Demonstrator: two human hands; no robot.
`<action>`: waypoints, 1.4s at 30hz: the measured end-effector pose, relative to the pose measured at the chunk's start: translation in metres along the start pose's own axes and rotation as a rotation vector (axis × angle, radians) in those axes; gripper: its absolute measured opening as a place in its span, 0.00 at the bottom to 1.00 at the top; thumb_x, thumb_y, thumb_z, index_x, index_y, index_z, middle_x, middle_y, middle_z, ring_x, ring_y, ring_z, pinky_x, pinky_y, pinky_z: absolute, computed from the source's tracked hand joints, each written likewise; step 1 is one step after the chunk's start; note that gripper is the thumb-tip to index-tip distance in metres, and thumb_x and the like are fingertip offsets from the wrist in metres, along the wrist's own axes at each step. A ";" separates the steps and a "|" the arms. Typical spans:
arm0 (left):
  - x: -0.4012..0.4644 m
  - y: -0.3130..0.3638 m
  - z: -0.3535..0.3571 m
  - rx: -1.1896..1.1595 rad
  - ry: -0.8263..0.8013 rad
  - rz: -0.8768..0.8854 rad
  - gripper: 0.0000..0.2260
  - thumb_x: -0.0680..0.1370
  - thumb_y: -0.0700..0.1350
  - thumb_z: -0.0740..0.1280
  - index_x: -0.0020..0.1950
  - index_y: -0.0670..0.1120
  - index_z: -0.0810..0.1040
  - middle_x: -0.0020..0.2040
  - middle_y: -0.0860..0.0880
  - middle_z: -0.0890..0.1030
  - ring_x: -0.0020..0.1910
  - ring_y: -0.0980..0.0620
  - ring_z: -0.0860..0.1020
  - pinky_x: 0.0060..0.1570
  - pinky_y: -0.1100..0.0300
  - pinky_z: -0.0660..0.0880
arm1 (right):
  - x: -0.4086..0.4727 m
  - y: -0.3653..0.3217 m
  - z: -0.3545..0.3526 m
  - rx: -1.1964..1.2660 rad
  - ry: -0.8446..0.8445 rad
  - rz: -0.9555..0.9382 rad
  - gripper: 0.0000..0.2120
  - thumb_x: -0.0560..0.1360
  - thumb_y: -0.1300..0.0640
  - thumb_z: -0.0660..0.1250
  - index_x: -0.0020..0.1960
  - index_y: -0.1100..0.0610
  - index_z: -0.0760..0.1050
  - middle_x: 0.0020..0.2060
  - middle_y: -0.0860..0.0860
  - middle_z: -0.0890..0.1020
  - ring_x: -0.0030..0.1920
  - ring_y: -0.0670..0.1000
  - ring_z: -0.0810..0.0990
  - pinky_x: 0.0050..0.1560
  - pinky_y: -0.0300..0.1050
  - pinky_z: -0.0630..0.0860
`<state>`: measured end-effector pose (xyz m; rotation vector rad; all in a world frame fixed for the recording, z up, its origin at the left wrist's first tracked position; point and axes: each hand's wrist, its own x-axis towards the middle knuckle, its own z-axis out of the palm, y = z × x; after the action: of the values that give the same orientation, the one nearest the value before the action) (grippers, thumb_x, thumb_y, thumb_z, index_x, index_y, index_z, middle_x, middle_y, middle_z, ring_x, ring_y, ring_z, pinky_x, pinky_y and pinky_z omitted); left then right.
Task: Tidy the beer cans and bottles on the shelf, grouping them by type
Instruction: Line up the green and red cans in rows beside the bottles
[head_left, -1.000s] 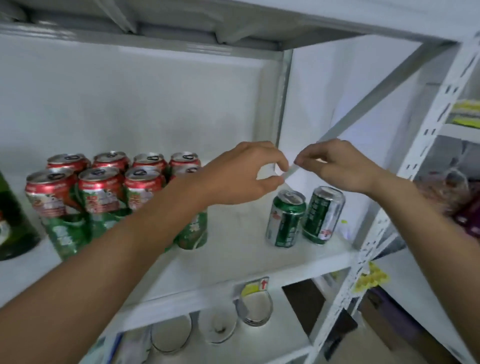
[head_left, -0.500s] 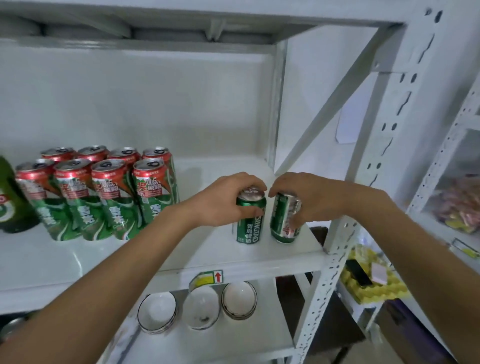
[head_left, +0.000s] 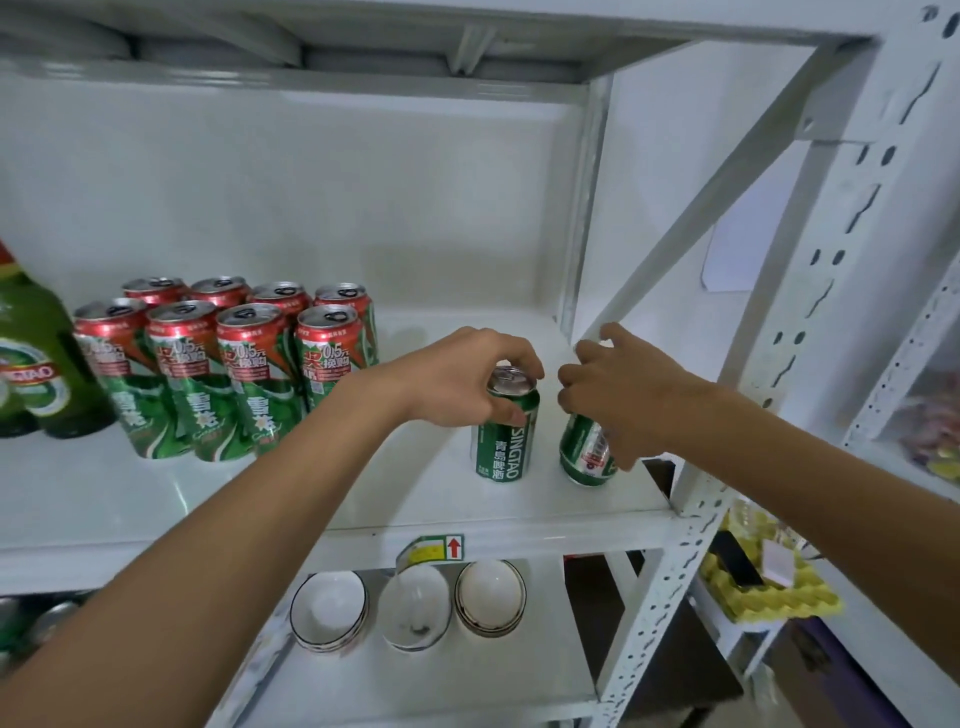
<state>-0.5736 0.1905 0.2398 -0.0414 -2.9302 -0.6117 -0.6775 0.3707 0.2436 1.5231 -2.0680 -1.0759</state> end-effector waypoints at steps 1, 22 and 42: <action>-0.001 -0.003 -0.002 0.002 0.001 -0.010 0.21 0.74 0.48 0.78 0.66 0.53 0.79 0.62 0.52 0.80 0.59 0.52 0.78 0.59 0.54 0.78 | -0.001 0.001 0.003 0.023 0.029 0.017 0.32 0.68 0.37 0.74 0.68 0.50 0.74 0.59 0.48 0.77 0.62 0.54 0.73 0.66 0.55 0.68; -0.016 -0.040 0.001 -0.180 0.061 -0.018 0.20 0.76 0.46 0.77 0.66 0.55 0.77 0.62 0.56 0.78 0.61 0.56 0.77 0.58 0.66 0.74 | 0.004 -0.064 0.075 2.134 0.507 0.678 0.25 0.74 0.54 0.76 0.69 0.57 0.74 0.60 0.51 0.83 0.60 0.54 0.83 0.56 0.48 0.79; -0.038 -0.055 0.045 -0.471 0.161 -0.096 0.42 0.73 0.41 0.79 0.78 0.65 0.61 0.72 0.55 0.74 0.68 0.54 0.75 0.68 0.51 0.76 | 0.009 -0.075 0.090 2.093 0.580 0.461 0.23 0.78 0.59 0.72 0.71 0.52 0.72 0.62 0.47 0.82 0.64 0.49 0.80 0.63 0.45 0.80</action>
<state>-0.5455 0.1585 0.1712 0.0925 -2.5827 -1.2432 -0.6921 0.3851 0.1276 1.1772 -2.4251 2.0887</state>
